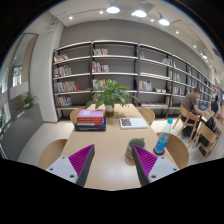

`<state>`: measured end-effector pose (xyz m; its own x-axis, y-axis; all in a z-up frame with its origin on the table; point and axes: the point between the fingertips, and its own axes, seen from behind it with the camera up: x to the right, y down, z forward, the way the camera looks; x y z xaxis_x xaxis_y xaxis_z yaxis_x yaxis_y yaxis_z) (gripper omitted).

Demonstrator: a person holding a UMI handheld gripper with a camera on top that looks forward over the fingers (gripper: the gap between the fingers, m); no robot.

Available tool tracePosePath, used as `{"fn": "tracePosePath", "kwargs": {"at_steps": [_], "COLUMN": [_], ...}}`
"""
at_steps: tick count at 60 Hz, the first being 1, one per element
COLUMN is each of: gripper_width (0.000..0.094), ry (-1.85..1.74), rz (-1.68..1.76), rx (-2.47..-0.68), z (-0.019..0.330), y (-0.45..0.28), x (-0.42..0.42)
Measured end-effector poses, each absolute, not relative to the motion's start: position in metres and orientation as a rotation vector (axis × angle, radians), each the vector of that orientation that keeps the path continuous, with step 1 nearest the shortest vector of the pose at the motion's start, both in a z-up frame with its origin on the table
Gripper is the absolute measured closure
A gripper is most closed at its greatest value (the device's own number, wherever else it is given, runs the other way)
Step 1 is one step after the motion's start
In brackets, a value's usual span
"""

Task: Pour water

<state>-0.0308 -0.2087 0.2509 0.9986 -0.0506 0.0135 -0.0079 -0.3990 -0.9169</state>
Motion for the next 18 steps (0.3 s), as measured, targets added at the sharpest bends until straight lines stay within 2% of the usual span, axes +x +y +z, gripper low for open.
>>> {"fn": "tracePosePath", "kwargs": {"at_steps": [11, 18], "gripper_width": [0.0187, 0.0188], "ry": [0.038, 0.035], "rz": [-0.034, -0.036], "rx": [-1.967, -1.961], "z": [0.273, 0.270], "y": [-0.217, -0.219], "x": [-0.043, -0.044]}}
